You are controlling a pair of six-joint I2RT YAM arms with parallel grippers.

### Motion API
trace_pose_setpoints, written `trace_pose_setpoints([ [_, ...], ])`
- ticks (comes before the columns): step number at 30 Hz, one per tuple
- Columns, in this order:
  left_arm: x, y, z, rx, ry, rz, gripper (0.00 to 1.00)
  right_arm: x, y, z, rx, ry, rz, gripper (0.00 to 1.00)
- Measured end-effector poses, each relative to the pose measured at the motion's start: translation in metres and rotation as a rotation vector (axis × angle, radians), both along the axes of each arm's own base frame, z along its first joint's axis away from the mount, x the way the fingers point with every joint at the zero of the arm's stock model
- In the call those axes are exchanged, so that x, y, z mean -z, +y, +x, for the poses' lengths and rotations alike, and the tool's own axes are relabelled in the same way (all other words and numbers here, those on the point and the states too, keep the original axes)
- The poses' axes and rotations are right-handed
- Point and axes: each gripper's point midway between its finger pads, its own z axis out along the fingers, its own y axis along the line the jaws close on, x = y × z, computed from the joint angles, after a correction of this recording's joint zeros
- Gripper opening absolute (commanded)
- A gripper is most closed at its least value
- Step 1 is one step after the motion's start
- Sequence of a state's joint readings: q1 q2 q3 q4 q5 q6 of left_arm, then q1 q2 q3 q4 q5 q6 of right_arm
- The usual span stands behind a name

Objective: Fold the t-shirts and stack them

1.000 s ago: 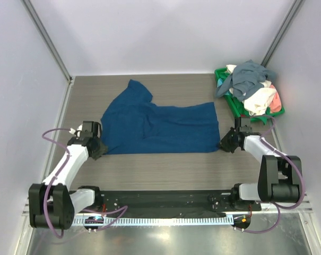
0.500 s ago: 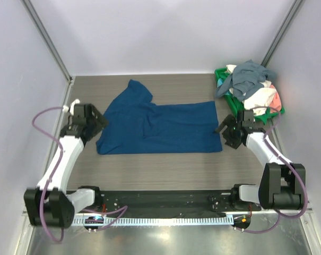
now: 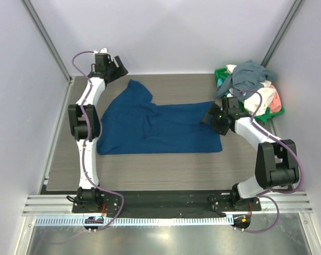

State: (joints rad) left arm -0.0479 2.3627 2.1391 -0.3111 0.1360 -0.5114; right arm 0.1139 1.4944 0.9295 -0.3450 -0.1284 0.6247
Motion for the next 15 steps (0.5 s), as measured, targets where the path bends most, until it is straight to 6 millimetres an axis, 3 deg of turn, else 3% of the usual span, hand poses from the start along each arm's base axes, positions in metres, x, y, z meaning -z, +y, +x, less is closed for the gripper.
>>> trace_pose_setpoints([
  [2,0.013,-0.011,0.027,0.052,-0.030,-0.031,0.80,0.006,0.009,-0.003,-0.029,0.018,0.000,0.86],
  [5,0.044,-0.026,0.051,0.112,-0.051,-0.078,0.81,0.010,0.021,-0.007,-0.066,0.027,-0.003,0.86],
  [9,0.090,-0.037,0.050,0.132,0.005,-0.146,0.75,0.012,0.029,-0.009,-0.093,0.030,-0.007,0.86],
  [12,0.090,-0.044,0.050,0.147,-0.009,-0.179,0.70,0.015,0.028,-0.009,-0.097,0.032,-0.021,0.86],
  [15,0.093,-0.050,0.047,0.165,-0.016,-0.195,0.55,0.020,0.026,-0.007,-0.095,0.042,-0.036,0.86],
])
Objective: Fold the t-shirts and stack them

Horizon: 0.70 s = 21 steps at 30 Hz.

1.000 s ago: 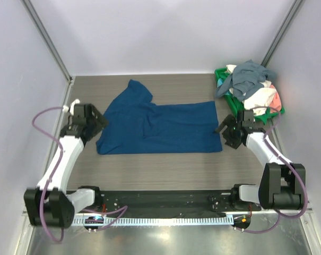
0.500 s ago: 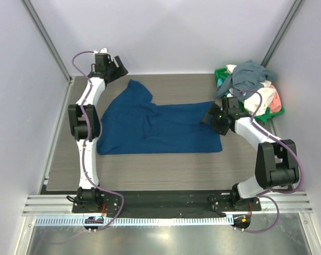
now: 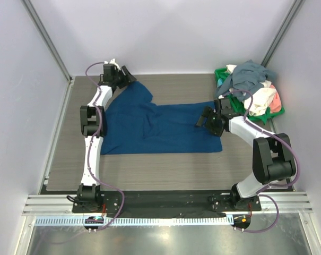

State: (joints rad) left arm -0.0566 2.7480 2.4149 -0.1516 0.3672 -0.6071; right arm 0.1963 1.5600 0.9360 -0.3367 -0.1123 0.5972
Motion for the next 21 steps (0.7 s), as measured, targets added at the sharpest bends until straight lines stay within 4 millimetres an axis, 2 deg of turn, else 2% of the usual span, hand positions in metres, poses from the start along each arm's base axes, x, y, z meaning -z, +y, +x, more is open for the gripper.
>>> trace_pose_setpoints([
  [3,0.004,-0.007,-0.003,0.018,0.005,-0.012,0.39,0.005,-0.004,0.006,0.012,0.007,-0.023,0.86],
  [4,0.005,-0.008,-0.004,0.024,0.009,-0.012,0.29,0.005,-0.006,0.009,0.018,0.004,-0.031,0.86],
  [5,0.007,-0.011,-0.005,0.028,0.015,-0.018,0.24,0.004,-0.008,0.013,0.026,0.003,-0.039,0.86],
  [7,0.010,-0.014,-0.008,0.037,0.025,-0.020,0.14,-0.001,-0.013,0.029,0.042,-0.016,-0.050,0.85],
  [8,0.011,-0.015,-0.009,0.042,0.029,-0.021,0.05,-0.003,-0.016,0.037,0.050,-0.023,-0.055,0.83],
  [9,0.012,-0.016,-0.011,0.045,0.034,-0.021,0.00,-0.007,-0.021,0.048,0.065,-0.036,-0.057,0.81],
  [10,0.012,-0.016,-0.012,0.045,0.040,-0.023,0.00,-0.010,-0.028,0.063,0.086,-0.051,-0.066,0.77],
  [15,0.003,-0.019,-0.026,0.055,0.069,-0.026,0.00,-0.012,-0.061,0.119,0.176,-0.093,-0.148,0.72],
  [18,-0.015,-0.024,-0.037,0.065,0.069,-0.028,0.00,-0.003,-0.068,0.152,0.192,-0.096,-0.192,0.67],
  [21,-0.032,-0.027,-0.044,0.075,0.058,-0.030,0.00,0.013,-0.069,0.166,0.188,-0.077,-0.222,0.65],
])
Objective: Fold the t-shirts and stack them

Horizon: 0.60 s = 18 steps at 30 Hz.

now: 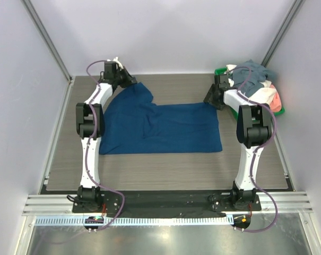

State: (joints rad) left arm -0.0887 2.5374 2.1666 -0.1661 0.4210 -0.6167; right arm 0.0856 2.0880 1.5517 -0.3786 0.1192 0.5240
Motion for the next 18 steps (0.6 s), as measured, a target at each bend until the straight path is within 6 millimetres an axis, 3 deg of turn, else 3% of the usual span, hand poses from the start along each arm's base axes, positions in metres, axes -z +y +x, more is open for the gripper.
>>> trace_pose_setpoints([
  [3,-0.016,-0.003,-0.005,0.007,-0.015,-0.003,0.00,0.016,-0.004,0.003,0.003,0.039,-0.032,0.64],
  [7,-0.027,-0.004,-0.008,0.016,-0.029,-0.005,0.00,0.012,-0.007,0.015,0.003,0.022,-0.065,0.63],
  [12,-0.027,-0.005,-0.012,0.025,-0.023,-0.005,0.00,0.018,-0.012,0.021,-0.001,0.029,-0.102,0.62],
  [18,-0.022,-0.004,-0.017,0.036,-0.010,0.004,0.00,0.019,-0.016,0.023,-0.008,0.031,-0.128,0.41],
])
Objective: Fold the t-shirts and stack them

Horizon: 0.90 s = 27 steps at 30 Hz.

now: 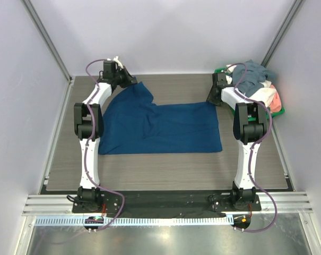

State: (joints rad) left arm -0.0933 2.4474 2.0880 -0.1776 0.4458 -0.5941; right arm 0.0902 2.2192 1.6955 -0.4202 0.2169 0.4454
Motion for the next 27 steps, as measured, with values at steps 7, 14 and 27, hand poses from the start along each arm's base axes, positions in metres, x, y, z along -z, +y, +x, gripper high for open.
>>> trace_pose_setpoints([
  [7,-0.002,0.000,-0.002,0.004,0.005,-0.001,0.00,0.003,0.004,0.001,-0.017,0.003,0.007,0.01],
  [14,-0.016,0.001,-0.016,0.026,0.026,0.023,0.00,0.001,0.007,0.002,-0.027,0.001,0.020,0.01],
  [27,-0.097,0.017,-0.110,0.036,-0.034,0.101,0.00,-0.049,0.018,-0.052,-0.065,-0.030,0.043,0.01],
])
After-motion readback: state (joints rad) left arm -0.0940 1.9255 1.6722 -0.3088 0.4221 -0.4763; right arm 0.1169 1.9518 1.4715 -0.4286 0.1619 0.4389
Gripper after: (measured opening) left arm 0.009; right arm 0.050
